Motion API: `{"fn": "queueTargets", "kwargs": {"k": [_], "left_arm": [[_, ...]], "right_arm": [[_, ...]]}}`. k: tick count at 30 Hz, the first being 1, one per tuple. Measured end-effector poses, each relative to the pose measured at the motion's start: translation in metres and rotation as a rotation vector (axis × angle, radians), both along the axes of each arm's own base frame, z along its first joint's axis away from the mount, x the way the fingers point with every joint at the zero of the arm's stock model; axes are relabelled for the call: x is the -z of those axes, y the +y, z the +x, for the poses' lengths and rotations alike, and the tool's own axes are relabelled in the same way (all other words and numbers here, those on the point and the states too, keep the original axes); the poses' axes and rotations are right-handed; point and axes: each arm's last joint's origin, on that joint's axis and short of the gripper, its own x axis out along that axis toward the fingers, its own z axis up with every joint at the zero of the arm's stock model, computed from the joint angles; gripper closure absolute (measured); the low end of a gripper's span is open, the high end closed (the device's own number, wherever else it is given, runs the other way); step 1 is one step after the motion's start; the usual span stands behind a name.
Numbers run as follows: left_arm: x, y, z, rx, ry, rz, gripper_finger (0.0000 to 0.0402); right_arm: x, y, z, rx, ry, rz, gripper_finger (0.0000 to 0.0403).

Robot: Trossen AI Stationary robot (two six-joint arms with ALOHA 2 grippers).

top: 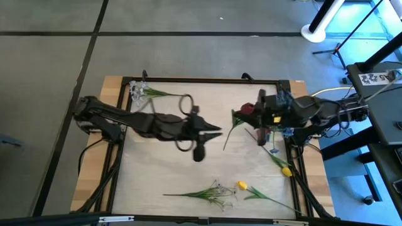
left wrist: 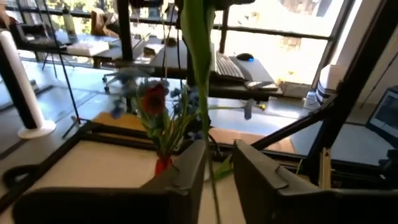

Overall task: Sort flowers into vase by color
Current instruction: Put the red flower into the red vase

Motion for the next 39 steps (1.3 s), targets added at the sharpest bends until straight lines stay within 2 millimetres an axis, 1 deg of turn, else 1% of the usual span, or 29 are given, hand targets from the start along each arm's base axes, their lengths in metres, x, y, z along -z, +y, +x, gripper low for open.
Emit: {"fn": "queueTargets", "kwargs": {"k": [2,4,7,10,12,14,18,20,23,27,31,37,39], "left_arm": [[-0.01,0.001,-0.018,0.001,0.035,0.011,0.0301],[-0.021,0.006,-0.035,-0.004,0.043,-0.005,0.0288],[-0.038,0.011,-0.055,-0.013,-0.003,-0.038,0.0281],[-0.046,0.013,-0.062,-0.009,-0.04,-0.028,0.0283],[-0.047,0.014,-0.061,-0.013,-0.043,-0.005,0.0287],[-0.047,0.016,-0.061,-0.034,-0.045,-0.001,0.0292],[-0.044,0.018,-0.057,-0.047,-0.034,0.002,0.0301],[-0.041,0.016,-0.055,-0.045,-0.025,0.003,0.0304],[-0.04,0.014,-0.055,-0.037,-0.015,0.003,0.0308],[-0.039,0.012,-0.056,-0.031,0.0,-0.001,0.0312],[-0.037,0.008,-0.057,-0.02,0.012,-0.009,0.0312],[-0.036,-0.003,-0.06,0.004,0.027,-0.009,0.0312],[-0.036,-0.006,-0.061,0.012,0.03,-0.008,0.0312]], "right_arm": [[-0.011,-0.007,-0.015,0.067,0.015,-0.045,0.0397],[-0.024,-0.016,-0.034,0.17,0.02,-0.079,0.0394],[-0.044,-0.027,-0.059,0.313,0.006,-0.131,0.0398],[-0.06,-0.036,-0.076,0.439,-0.007,-0.164,0.0397],[-0.061,-0.04,-0.085,0.503,0.037,-0.191,0.0398],[-0.056,-0.045,-0.089,0.542,0.089,-0.178,0.04],[-0.033,-0.05,-0.092,0.525,0.249,-0.085,0.0399],[-0.018,-0.049,-0.089,0.532,0.327,-0.063,0.04],[-0.001,-0.046,-0.079,0.52,0.385,-0.055,0.04],[0.015,-0.043,-0.071,0.519,0.427,-0.047,0.0401],[0.034,-0.042,-0.065,0.536,0.481,-0.075,0.04],[0.049,-0.044,-0.071,0.551,0.452,-0.068,0.0401],[0.055,-0.044,-0.071,0.555,0.468,-0.082,0.0401]]}}
